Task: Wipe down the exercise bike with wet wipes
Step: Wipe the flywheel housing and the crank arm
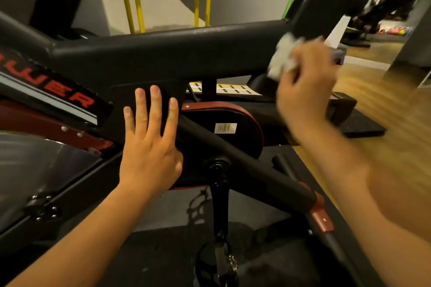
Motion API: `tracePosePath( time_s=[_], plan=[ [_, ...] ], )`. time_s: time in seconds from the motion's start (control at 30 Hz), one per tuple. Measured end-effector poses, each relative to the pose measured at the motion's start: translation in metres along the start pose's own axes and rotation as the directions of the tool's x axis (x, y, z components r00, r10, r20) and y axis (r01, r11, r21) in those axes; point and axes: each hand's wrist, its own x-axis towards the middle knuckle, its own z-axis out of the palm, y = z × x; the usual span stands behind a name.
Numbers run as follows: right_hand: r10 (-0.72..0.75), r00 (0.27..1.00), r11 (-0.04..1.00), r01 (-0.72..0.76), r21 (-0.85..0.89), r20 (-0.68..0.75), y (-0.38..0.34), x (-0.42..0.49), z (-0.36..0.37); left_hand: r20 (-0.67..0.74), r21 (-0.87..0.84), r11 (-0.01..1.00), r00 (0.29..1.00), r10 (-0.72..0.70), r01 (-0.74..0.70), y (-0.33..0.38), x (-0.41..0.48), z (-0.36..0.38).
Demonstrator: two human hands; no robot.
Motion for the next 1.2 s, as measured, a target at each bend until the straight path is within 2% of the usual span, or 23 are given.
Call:
tracePosePath(
  time_s=[0.07,0.17,0.23,0.3,0.37,0.43,0.53,0.57,0.6,0.67,0.73,0.77,0.87,0.9,1.0,1.1,1.2],
  plan=[
    [-0.164,0.955,0.986,0.151,0.07,0.248,-0.012,-0.061,0.008,0.0,0.004,1.0,1.0,-0.007,0.007,0.0,0.0,-0.001],
    [-0.201,0.856,0.977,0.141,0.158,0.476,-0.022,-0.113,0.029,0.009,0.009,1.0,1.0,0.0,0.0,-0.001,0.0,-0.001],
    [-0.247,0.792,0.964,0.145,0.221,0.558,-0.04,-0.118,0.053,0.018,0.026,1.0,1.0,0.012,-0.013,-0.003,0.0,-0.002],
    [-0.313,0.756,0.946,0.196,0.257,0.575,-0.055,-0.108,0.074,0.024,0.032,0.999,0.999,0.029,-0.03,-0.006,-0.001,-0.002],
    [-0.425,0.742,0.905,0.344,0.251,0.518,-0.046,-0.095,0.077,0.019,0.032,0.999,0.999,0.04,-0.041,-0.009,-0.002,-0.003],
    [-0.484,0.689,0.868,0.457,0.194,0.539,-0.013,-0.094,0.059,0.022,0.028,0.999,0.999,0.042,-0.043,-0.011,-0.004,-0.003],
    [-0.38,0.505,0.844,0.532,0.067,0.775,0.043,-0.112,0.019,0.014,0.023,0.999,0.999,0.04,-0.04,-0.008,-0.003,-0.003],
    [-0.338,0.471,0.845,0.533,0.043,0.815,0.051,-0.112,0.012,0.009,0.025,0.999,0.999,0.039,-0.04,-0.006,-0.003,-0.001],
    [-0.307,0.486,0.866,0.499,0.028,0.818,0.048,-0.106,0.012,0.003,0.028,0.999,0.999,0.037,-0.037,-0.005,-0.002,0.0],
    [-0.268,0.603,0.92,0.393,0.013,0.752,0.014,-0.082,0.027,-0.007,0.025,0.999,1.0,0.03,-0.03,-0.004,-0.002,0.002],
    [-0.313,0.703,0.932,0.356,0.065,0.639,-0.031,-0.058,0.055,-0.024,0.02,0.999,0.999,0.026,-0.026,-0.003,-0.001,0.004],
    [-0.327,0.716,0.934,0.345,0.095,0.617,-0.054,-0.048,0.065,-0.032,0.015,1.0,0.999,0.025,-0.024,-0.002,-0.001,0.005],
    [-0.36,0.658,0.919,0.374,0.127,0.661,-0.068,-0.041,0.078,-0.041,0.01,1.0,0.999,0.013,-0.012,0.0,0.0,0.007],
    [-0.344,0.643,0.918,0.382,0.103,0.684,-0.055,-0.042,0.074,-0.036,0.015,1.0,0.999,0.009,-0.008,-0.001,0.0,0.006],
    [-0.275,0.68,0.942,0.333,0.048,0.679,0.005,-0.05,0.051,-0.022,0.013,1.0,1.0,0.02,-0.02,-0.004,-0.001,0.006],
    [-0.152,0.631,0.967,0.255,-0.018,0.76,0.039,-0.066,0.024,-0.007,0.012,1.0,1.0,0.021,-0.021,-0.004,-0.002,0.004],
    [-0.166,0.709,0.972,0.236,-0.008,0.686,0.006,-0.065,0.03,0.006,0.019,1.0,1.0,0.01,-0.01,-0.001,-0.001,0.005]
  ],
)
